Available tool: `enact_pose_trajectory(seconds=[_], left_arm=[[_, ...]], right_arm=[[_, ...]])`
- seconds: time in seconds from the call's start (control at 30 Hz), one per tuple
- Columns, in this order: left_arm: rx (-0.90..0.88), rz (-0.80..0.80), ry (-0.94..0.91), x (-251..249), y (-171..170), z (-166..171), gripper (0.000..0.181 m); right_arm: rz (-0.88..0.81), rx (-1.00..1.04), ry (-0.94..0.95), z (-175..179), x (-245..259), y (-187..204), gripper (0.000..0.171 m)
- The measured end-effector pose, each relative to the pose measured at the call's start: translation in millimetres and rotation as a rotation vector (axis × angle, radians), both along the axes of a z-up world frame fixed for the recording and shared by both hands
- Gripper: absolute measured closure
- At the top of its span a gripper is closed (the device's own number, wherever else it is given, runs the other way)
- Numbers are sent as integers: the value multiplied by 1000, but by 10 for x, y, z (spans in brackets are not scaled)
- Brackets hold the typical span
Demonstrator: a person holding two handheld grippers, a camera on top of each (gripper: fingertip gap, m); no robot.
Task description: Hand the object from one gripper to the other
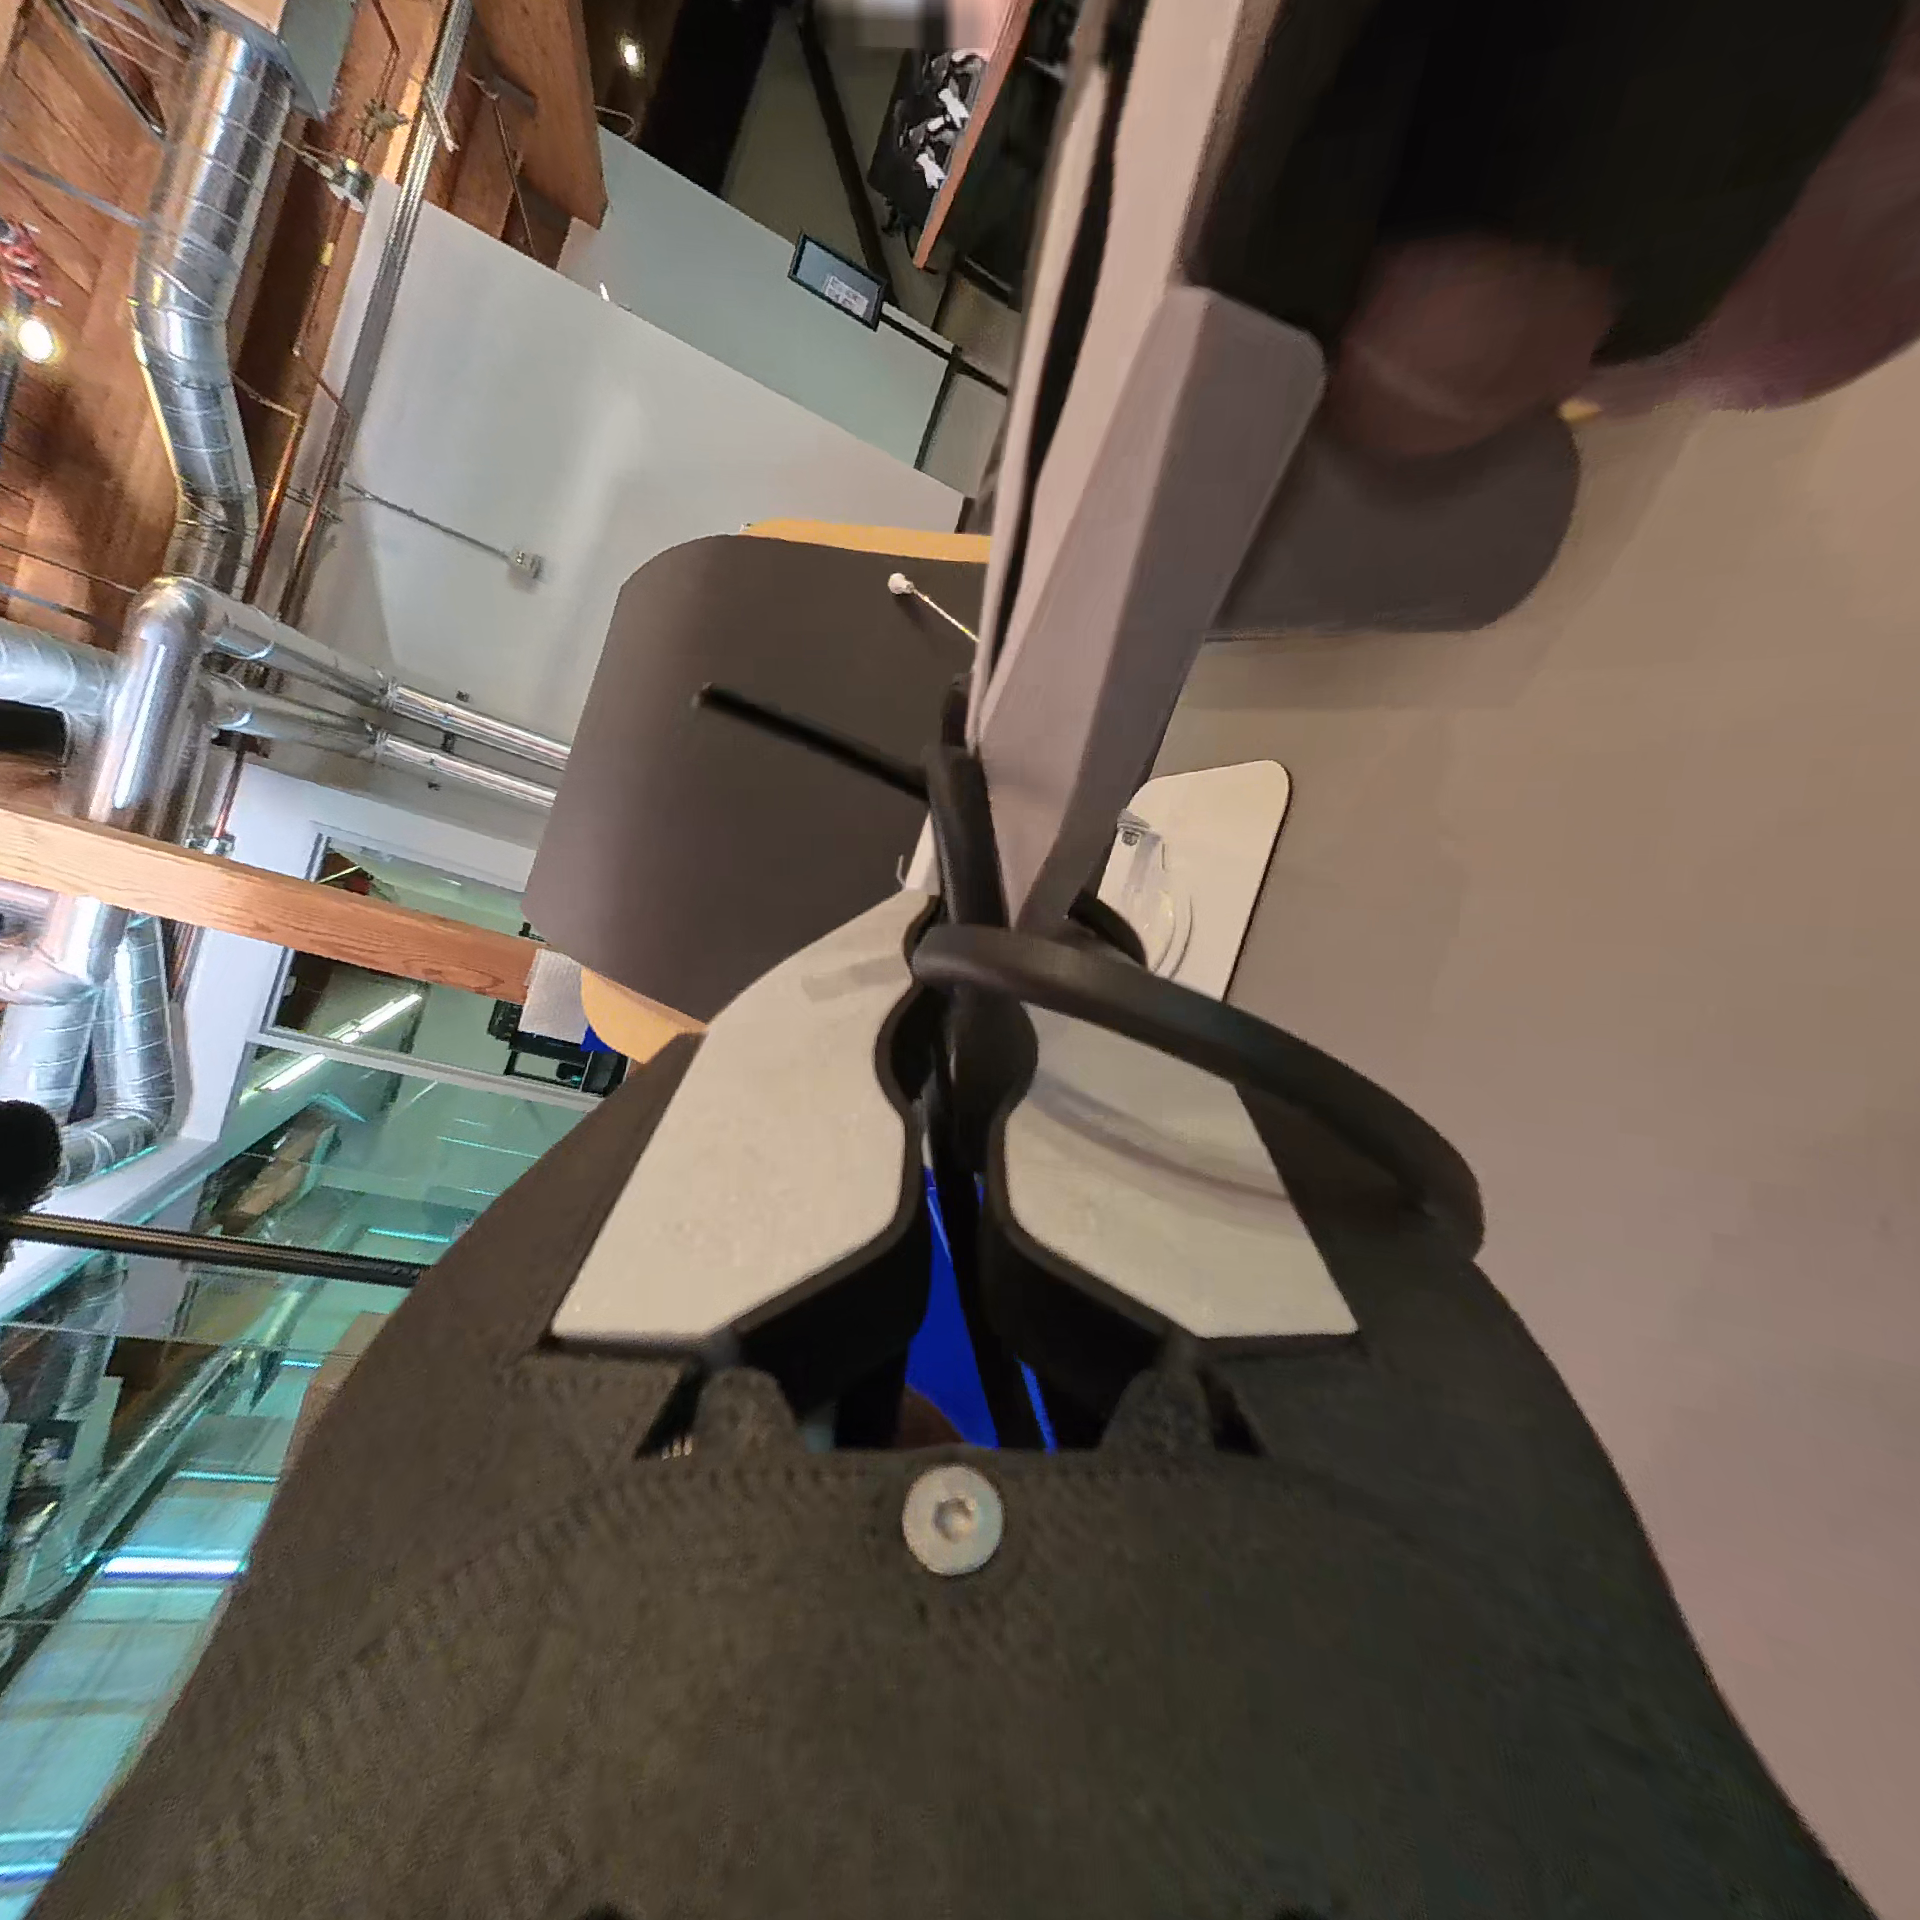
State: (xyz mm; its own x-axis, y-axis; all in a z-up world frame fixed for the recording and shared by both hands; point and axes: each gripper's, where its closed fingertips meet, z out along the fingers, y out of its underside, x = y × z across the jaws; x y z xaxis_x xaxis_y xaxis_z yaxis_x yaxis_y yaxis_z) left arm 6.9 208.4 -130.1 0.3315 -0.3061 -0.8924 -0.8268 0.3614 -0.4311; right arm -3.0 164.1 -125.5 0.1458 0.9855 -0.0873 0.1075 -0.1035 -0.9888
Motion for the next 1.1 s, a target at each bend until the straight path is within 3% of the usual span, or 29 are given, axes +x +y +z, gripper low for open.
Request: enact_pose_trajectory(seconds=[0.4,0.67,0.9,1.1], left_arm=[[66,21,-51,35,67,18,178],[-190,-65,-361,107,62,-124,177],[-254,-92,-445,165,49,-195,177],[-269,-95,-468,161,59,-213,177]], right_arm=[[4,-325,514,106,25,80,169],[-107,-114,410,62,22,93,164],[-140,-79,407,24,77,86,163],[-147,-56,414,10,150,44,149]])
